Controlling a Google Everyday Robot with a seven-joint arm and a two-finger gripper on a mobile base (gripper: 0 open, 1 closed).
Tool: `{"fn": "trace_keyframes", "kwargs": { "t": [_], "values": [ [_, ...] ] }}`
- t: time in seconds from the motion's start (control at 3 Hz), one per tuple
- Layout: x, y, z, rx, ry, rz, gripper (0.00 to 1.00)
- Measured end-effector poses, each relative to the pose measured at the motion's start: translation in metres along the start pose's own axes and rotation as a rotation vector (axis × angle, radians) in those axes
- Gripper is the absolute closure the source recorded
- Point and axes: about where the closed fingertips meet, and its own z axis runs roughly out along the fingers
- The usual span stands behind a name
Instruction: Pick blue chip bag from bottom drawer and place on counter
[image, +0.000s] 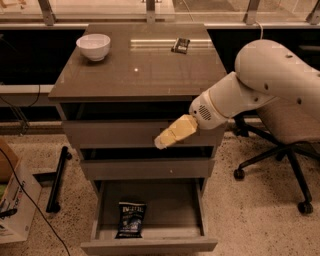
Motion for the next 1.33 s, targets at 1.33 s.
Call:
{"fn": "trace_keyframes", "kwargs": {
  "t": [1.33],
  "values": [
    [0.043,-0.013,0.141,-0.051,0.048,0.304,0.0]
  ]
}}
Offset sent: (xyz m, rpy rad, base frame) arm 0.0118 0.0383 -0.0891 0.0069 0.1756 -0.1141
